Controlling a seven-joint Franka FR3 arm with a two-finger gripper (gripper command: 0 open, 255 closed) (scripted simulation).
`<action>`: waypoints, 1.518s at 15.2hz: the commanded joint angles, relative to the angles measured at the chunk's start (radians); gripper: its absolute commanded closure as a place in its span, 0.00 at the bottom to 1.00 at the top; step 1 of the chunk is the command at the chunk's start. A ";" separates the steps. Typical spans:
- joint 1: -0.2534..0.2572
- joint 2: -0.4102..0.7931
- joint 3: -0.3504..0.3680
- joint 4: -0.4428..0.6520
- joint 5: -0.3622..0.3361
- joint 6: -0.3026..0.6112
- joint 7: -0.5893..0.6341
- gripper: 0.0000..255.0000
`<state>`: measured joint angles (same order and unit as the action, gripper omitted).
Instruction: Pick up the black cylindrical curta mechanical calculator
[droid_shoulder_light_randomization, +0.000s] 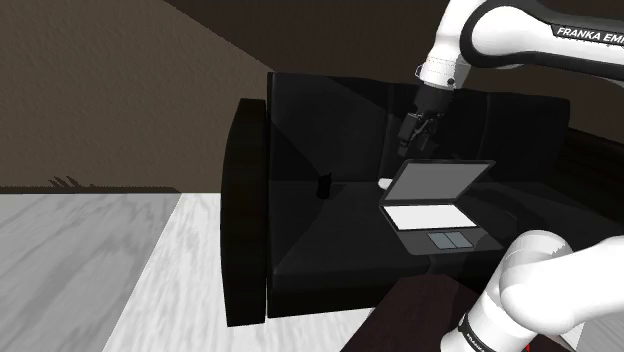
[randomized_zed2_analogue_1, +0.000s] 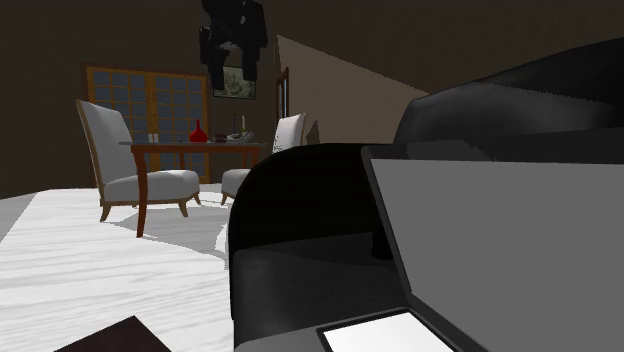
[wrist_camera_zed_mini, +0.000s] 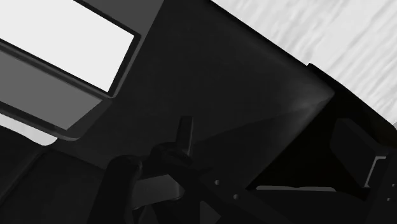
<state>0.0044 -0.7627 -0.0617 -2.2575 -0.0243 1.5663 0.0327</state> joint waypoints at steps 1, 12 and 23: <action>0.000 0.000 0.000 0.000 0.000 0.000 0.000 0.00; -0.015 0.374 -0.053 0.086 0.008 0.248 -0.001 0.00; -0.035 0.791 -0.099 0.324 0.066 0.383 -0.024 0.00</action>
<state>-0.0284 -0.0066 -0.1583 -1.9638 0.0356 1.9492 0.0089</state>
